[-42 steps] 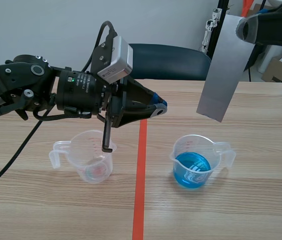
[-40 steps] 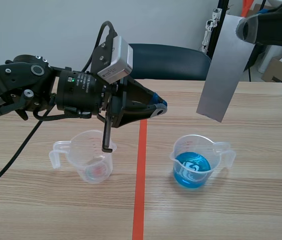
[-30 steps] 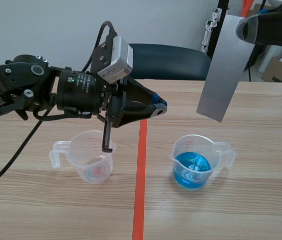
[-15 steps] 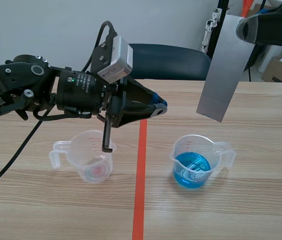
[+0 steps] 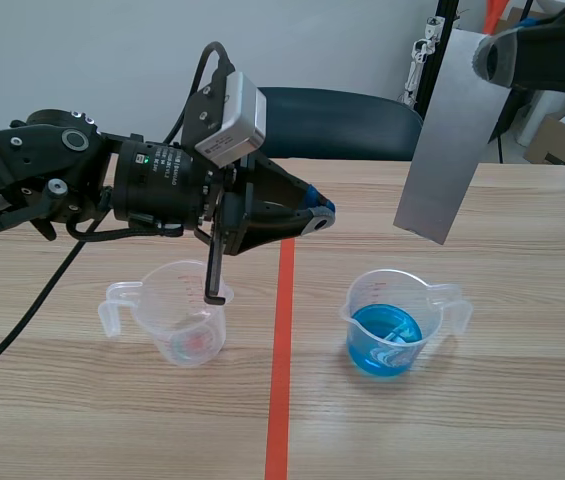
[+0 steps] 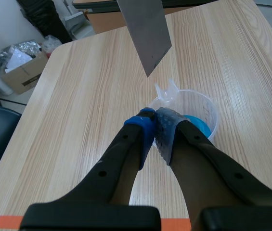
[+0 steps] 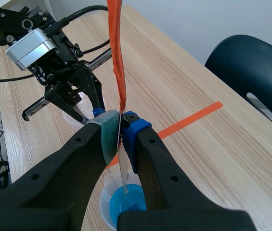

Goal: Do the redox reaction experiment. move the plate over the left beaker

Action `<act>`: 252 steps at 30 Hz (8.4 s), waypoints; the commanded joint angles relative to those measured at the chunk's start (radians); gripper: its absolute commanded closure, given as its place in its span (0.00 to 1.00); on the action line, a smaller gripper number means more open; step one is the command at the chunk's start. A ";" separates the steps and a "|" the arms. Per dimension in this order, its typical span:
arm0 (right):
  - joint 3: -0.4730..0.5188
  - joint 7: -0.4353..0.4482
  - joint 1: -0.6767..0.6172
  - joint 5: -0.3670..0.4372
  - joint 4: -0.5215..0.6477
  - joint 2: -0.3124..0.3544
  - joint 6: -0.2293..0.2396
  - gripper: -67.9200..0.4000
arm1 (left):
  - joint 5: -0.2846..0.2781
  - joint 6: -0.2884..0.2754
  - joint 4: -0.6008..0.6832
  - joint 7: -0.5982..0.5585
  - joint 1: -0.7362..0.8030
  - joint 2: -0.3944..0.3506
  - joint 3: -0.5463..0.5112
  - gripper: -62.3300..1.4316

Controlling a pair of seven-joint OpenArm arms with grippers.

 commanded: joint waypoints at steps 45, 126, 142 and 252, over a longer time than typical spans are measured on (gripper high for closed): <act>0.014 0.018 0.012 0.011 0.006 0.002 -0.007 0.98 | -0.022 -0.002 0.006 -0.126 0.060 -0.097 -0.006 0.94; -0.003 -0.846 0.154 -0.543 -0.158 -1.305 -0.056 0.99 | 0.222 0.509 0.058 -0.670 1.302 0.318 -1.026 0.00; -0.003 -0.792 0.203 -0.599 -0.158 -1.305 -0.048 0.99 | 0.222 0.509 0.050 -0.462 1.305 0.317 -1.027 0.00; -0.003 -0.826 0.195 -0.523 -0.158 -1.305 -0.052 0.98 | 0.157 0.497 0.050 -0.521 1.305 0.318 -1.026 0.00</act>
